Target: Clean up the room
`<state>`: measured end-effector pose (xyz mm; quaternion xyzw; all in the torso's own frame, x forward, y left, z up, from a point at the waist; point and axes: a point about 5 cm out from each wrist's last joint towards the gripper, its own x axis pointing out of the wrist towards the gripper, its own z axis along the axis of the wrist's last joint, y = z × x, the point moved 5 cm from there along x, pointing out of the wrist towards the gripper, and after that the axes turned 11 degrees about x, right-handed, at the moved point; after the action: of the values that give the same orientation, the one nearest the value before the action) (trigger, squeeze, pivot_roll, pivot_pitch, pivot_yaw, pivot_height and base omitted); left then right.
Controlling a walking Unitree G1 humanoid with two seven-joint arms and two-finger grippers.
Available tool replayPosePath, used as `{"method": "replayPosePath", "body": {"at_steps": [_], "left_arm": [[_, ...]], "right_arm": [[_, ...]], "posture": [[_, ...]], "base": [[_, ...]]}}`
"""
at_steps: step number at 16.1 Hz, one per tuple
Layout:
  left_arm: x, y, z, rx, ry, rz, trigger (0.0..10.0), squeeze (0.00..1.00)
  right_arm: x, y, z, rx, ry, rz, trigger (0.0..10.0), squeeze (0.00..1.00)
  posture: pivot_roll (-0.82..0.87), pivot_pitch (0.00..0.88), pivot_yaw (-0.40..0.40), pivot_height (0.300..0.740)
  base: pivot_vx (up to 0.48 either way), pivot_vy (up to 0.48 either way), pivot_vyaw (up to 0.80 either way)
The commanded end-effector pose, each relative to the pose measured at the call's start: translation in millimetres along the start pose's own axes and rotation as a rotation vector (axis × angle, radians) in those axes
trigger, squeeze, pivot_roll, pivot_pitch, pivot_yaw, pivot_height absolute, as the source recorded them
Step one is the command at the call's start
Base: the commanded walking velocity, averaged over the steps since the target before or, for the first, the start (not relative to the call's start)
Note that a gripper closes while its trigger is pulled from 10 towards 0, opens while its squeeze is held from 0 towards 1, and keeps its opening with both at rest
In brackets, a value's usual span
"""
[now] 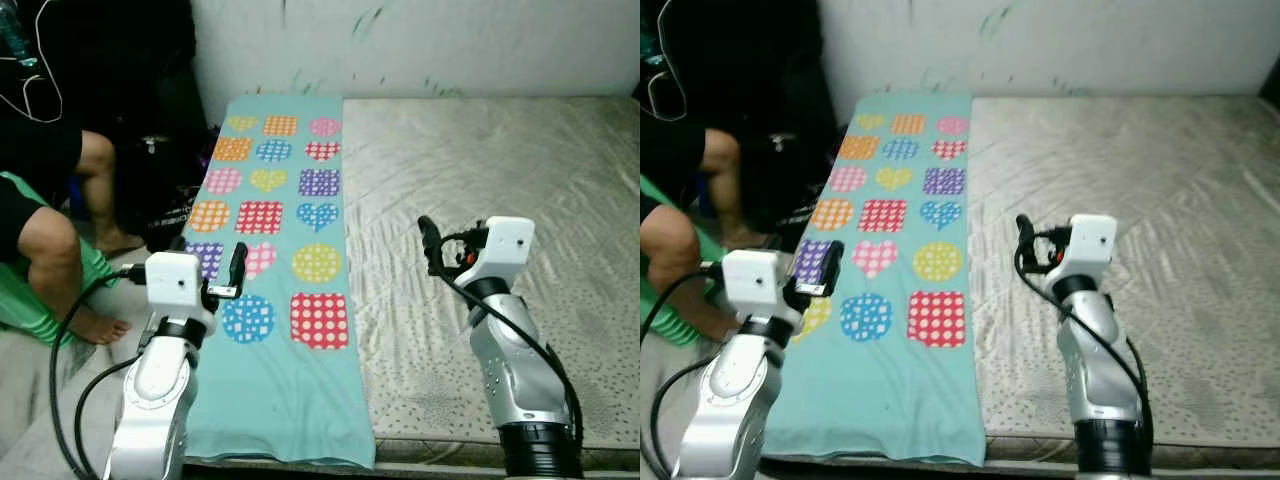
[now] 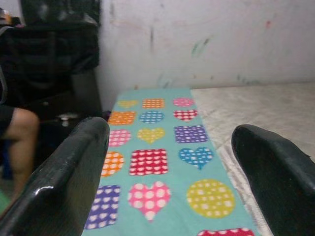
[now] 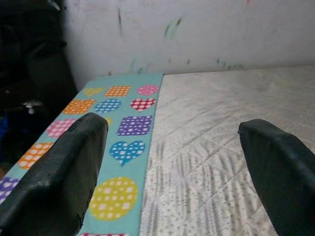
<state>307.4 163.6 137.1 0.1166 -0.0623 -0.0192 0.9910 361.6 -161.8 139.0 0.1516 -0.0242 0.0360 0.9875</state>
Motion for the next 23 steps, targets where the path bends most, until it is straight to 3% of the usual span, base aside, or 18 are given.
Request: {"method": "replayPosePath", "body": {"at_steps": [1, 4, 9, 23], "left_arm": [[-9.0, 18.6, -4.2, 0.037, 0.015, 0.066, 10.0, 0.0], [-12.6, 26.0, -8.8, 0.05, 0.035, 0.109, 10.0, 0.0], [-9.7, 25.5, -17.1, 0.07, 0.086, 0.156, 10.0, 0.0], [0.2, 20.4, -16.2, 0.07, 0.082, 0.151, 10.0, 0.0]], "right_arm": [[-3.4, 12.1, -0.9, -0.005, 0.005, 0.037, 10.0, 0.0], [-8.3, 12.8, -7.2, -0.017, 0.029, 0.054, 10.0, 0.0], [-7.0, 16.1, -6.4, -0.026, 0.025, 0.061, 10.0, 0.0], [-2.3, 21.4, -6.7, -0.042, 0.024, 0.088, 10.0, 0.0]], "posture": [[-0.14, 0.0, 0.038, 0.74], [-0.14, 0.0, 0.035, 0.74], [-0.14, 0.0, 0.029, 0.74], [-0.15, 0.0, 0.028, 0.74]], "base": [[0.0, 0.0, 0.0], [0.0, 0.0, 0.0], [0.0, 0.0, 0.0], [0.0, 0.0, -0.15]]}}
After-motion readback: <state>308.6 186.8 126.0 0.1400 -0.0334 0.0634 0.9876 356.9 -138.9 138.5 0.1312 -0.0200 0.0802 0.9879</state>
